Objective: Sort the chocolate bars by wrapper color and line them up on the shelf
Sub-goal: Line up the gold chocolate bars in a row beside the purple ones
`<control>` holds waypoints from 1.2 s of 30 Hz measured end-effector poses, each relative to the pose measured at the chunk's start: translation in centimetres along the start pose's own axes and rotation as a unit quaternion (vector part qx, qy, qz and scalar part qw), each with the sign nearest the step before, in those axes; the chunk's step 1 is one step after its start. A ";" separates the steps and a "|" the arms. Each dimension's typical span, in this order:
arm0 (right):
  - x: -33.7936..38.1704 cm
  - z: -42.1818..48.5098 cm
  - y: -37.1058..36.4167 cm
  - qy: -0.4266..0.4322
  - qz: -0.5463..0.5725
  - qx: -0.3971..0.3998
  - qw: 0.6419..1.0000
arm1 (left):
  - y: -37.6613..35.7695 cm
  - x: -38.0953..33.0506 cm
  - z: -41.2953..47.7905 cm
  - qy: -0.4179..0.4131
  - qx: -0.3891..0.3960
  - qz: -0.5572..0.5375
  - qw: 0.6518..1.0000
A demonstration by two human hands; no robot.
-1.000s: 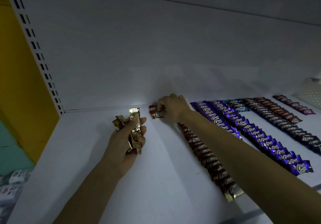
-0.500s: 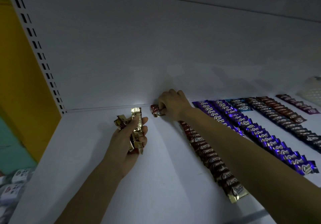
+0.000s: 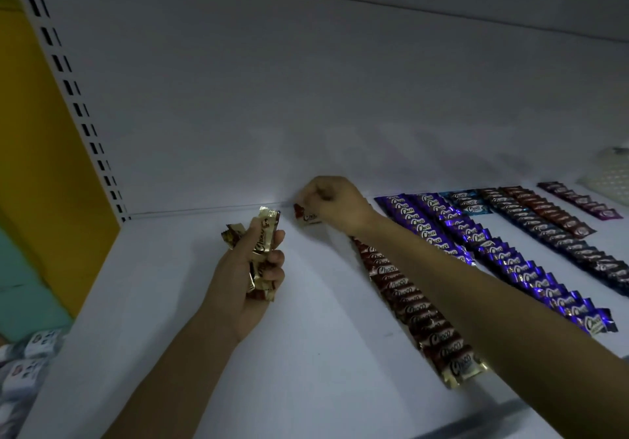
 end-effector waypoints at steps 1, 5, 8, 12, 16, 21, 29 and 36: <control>1.2 -1.1 0.1 -0.022 0.100 0.040 0.994 | 0.0 0.0 0.0 -0.001 0.007 0.007 1.000; 3.8 -4.0 0.3 0.008 0.157 0.150 0.976 | -0.6 0.0 -0.5 -0.002 0.036 0.048 0.998; 2.9 -4.1 1.3 0.007 0.172 0.100 0.980 | -0.7 0.0 -0.6 -0.001 0.033 0.055 0.998; 0.6 -4.7 3.3 -0.031 0.187 0.019 0.982 | -0.4 -0.1 -0.5 0.001 0.002 0.007 1.000; -1.1 -5.3 3.6 0.044 -0.004 -0.003 0.999 | -0.2 -0.3 -0.6 -0.005 -0.019 -0.011 1.000; -2.0 -6.0 2.6 0.123 -0.290 0.071 0.946 | -0.4 -0.2 -0.8 -0.007 -0.013 0.001 1.000; -1.6 -4.5 0.7 0.073 -0.329 0.071 0.939 | -0.1 -0.3 -0.6 -0.020 -0.052 -0.063 0.996; -1.8 -2.3 0.3 0.050 -0.317 0.069 0.944 | 0.2 -0.1 -0.1 -0.035 -0.058 -0.096 0.993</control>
Point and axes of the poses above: each hand's wrist, its own z-axis towards the middle knuckle, its own y-axis out of the back of the hand, x = y × z, the point moved 3 cm from there along z, towards the middle knuckle, and after that the axes turned 2 degrees about -x, right-handed, at the moved point
